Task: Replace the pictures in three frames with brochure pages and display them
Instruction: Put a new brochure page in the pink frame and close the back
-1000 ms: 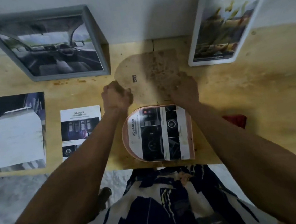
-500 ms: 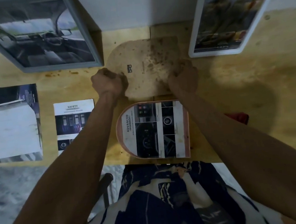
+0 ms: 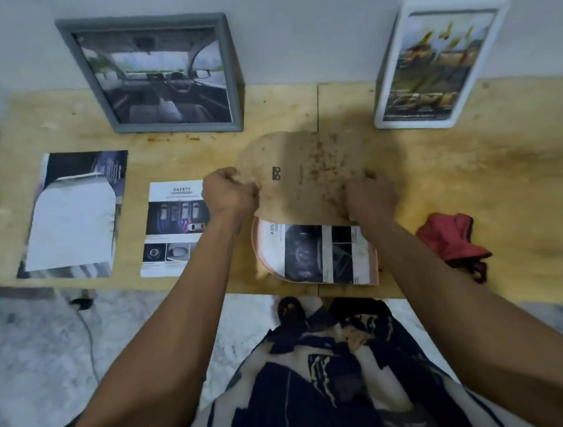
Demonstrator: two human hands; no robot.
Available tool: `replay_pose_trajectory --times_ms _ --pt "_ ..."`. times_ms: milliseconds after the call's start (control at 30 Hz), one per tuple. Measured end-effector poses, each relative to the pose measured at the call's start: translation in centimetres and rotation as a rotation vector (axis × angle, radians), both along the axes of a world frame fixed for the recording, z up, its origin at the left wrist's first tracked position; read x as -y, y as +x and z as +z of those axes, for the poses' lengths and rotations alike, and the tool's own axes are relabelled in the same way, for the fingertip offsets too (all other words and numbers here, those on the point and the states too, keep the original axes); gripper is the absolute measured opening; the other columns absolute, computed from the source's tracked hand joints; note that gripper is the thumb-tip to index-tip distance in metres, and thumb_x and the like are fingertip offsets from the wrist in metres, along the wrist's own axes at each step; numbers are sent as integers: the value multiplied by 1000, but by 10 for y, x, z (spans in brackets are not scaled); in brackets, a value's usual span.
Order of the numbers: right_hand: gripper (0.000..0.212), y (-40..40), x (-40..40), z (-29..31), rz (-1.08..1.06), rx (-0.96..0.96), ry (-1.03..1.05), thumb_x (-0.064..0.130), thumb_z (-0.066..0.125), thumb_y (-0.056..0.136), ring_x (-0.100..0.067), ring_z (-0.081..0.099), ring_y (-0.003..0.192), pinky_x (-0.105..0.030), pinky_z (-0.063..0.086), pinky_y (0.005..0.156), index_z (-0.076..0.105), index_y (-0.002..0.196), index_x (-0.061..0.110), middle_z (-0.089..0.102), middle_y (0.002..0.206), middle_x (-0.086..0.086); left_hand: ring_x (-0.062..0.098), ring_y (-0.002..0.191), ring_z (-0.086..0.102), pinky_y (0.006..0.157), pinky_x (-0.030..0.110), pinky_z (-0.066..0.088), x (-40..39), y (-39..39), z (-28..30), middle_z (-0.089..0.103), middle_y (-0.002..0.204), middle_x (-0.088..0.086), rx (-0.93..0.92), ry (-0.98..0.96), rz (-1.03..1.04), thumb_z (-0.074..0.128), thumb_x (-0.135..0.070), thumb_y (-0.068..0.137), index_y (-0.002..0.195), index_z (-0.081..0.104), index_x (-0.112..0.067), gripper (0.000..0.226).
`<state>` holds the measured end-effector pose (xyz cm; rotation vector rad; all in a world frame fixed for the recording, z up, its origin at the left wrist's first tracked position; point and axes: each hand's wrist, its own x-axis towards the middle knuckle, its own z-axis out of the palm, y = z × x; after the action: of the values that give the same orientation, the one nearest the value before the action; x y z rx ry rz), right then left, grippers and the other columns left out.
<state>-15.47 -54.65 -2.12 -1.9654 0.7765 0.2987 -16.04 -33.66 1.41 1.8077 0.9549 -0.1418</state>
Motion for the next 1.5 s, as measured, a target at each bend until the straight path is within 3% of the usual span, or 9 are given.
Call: replay_pose_trajectory --times_ms 200,333,500,567,667,800,1000,1167,1500 --pt "40 -70 9 10 -75 -4 26 28 62 86 -17 55 85 -29 46 63 52 123 18 58 111 -1 18 75 63 81 36 59 2 -67 -22 68 88 6 -14 25 -26 85 -10 74 106 66 -10 37" --pt "54 -105 24 11 -34 -12 -1 34 68 81 -26 58 96 -41 52 75 43 127 22 56 120 -5 19 87 62 70 27 51 15 -101 -27 65 99 6 -54 25 -73 84 -16 77 121 66 -8 48" --pt "77 -127 42 0 43 61 -55 39 75 79 -30 56 115 -50 50 92 38 145 26 53 137 -3 21 77 55 60 26 46 31 -124 -38 63 79 3 -85 -23 -103 80 -6 76 75 70 -6 10" --pt "78 -128 48 -5 46 79 -42 40 77 79 -30 56 117 -54 49 94 39 146 24 52 138 -4 20 78 56 67 28 49 35 -124 -43 61 77 1 -105 -32 -128 78 -3 78 64 63 -16 24" --pt "78 -125 57 -9 30 93 -10 36 79 79 -29 54 120 -53 47 97 40 146 20 52 140 -5 22 93 64 82 29 55 41 -121 -47 70 99 5 -117 -21 -149 76 -9 81 89 75 -13 9" --pt "77 -116 68 -14 -3 100 22 32 78 81 -26 51 123 -42 46 100 39 146 21 50 141 -3 28 107 67 96 36 55 40 -108 -55 70 117 11 -112 92 -204 70 -16 84 120 70 -9 37" --pt "78 -104 77 -22 -11 87 -57 32 76 81 -28 49 127 -48 43 105 38 148 21 49 143 -5 36 122 49 104 40 39 24 -90 -74 56 130 19 -134 482 -525 68 -35 90 134 62 -19 47" --pt "80 -101 74 -26 3 44 -82 33 75 79 -30 51 125 -44 45 101 38 148 20 51 140 -8 35 127 34 103 45 38 30 -90 -69 41 137 11 -135 457 -576 66 -51 90 137 60 -21 56" --pt "79 -96 55 -33 22 -10 -158 33 75 80 -29 49 127 -42 42 103 37 147 20 52 139 -6 32 132 29 99 41 40 39 -92 -65 48 145 5 -149 493 -570 69 -37 92 142 53 -19 55"
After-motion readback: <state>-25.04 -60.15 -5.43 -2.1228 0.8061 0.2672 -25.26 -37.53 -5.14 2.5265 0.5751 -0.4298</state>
